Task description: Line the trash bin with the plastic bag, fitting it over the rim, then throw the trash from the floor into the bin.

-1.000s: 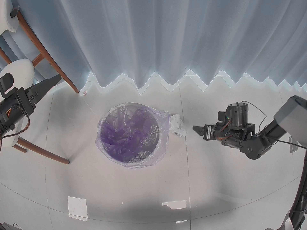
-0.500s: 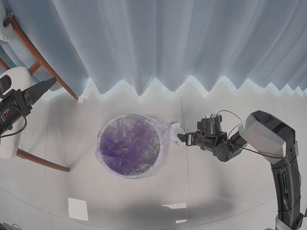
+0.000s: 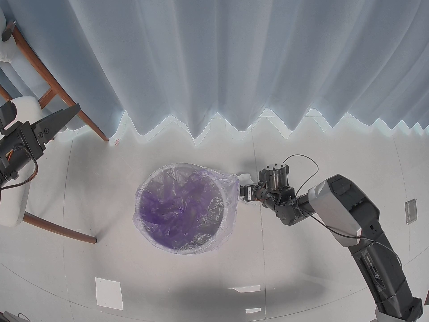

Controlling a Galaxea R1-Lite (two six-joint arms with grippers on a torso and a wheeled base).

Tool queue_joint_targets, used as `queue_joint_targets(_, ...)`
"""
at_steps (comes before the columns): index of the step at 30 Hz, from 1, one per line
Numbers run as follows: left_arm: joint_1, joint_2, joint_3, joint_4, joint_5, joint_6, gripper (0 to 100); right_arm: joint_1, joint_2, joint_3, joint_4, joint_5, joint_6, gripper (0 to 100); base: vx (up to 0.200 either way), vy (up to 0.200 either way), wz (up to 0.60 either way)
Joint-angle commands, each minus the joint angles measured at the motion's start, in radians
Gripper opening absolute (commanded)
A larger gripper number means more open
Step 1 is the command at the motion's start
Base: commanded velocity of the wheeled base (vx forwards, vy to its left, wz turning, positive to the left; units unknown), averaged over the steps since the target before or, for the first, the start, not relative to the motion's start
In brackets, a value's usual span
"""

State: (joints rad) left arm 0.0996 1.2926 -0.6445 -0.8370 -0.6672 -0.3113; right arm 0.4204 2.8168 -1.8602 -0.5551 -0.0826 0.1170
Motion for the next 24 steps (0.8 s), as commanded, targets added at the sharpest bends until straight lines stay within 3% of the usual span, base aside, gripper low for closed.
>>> queue_joint_targets(1,0.0,0.004,-0.001,-0.002,-0.002,-0.002,100,0.008,0.125,-0.14,0.053,-0.006,-0.005,100,0.0,0.0,0.0)
queue_joint_targets(7,0.003,0.004,-0.003,-0.002,-0.003,-0.002,100,0.006,0.148,-0.14,0.126,-0.023,-0.007,100,0.0,0.0,0.0)
queue_joint_targets(8,0.003,0.004,-0.003,-0.002,-0.003,-0.002,100,0.006,0.153,-0.14,0.126,-0.025,-0.005,0,0.0,0.0,0.0)
queue_joint_targets(20,0.0,0.004,0.002,-0.002,-0.005,0.0,100,-0.002,0.036,-0.126,0.043,-0.051,0.007,0,0.0,0.0,0.0)
queue_joint_targets(24,-0.003,0.001,0.005,-0.002,-0.005,0.001,100,-0.005,-0.096,0.076,-0.017,-0.051,0.027,0,0.0,0.0,0.0)
